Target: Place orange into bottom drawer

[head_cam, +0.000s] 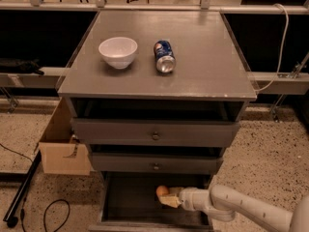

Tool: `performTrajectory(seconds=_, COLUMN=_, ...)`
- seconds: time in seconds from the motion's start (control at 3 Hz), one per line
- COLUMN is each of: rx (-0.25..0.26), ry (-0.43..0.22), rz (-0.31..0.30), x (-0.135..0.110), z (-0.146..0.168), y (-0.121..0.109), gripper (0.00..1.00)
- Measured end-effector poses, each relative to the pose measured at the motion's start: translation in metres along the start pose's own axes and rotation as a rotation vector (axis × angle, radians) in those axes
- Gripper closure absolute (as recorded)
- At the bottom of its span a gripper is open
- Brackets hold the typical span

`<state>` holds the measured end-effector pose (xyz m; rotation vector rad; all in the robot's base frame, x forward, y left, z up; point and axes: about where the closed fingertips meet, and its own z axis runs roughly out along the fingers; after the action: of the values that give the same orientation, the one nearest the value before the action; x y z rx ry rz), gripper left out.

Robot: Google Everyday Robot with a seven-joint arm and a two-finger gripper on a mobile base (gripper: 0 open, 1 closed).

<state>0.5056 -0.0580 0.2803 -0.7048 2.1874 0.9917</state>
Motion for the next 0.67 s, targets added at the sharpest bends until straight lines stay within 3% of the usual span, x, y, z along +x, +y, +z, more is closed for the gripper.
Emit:
performTrajectory(seconds=0.33, rx=0.012, ry=-0.025, rz=-0.04, x=-0.0003, z=0.0089, y=-0.0065, gripper=1.0)
performTrajectory(seconds=0.67, rx=0.012, ry=-0.024, rz=-0.041, x=-0.0002, z=0.0091, y=-0.0067, gripper=1.0)
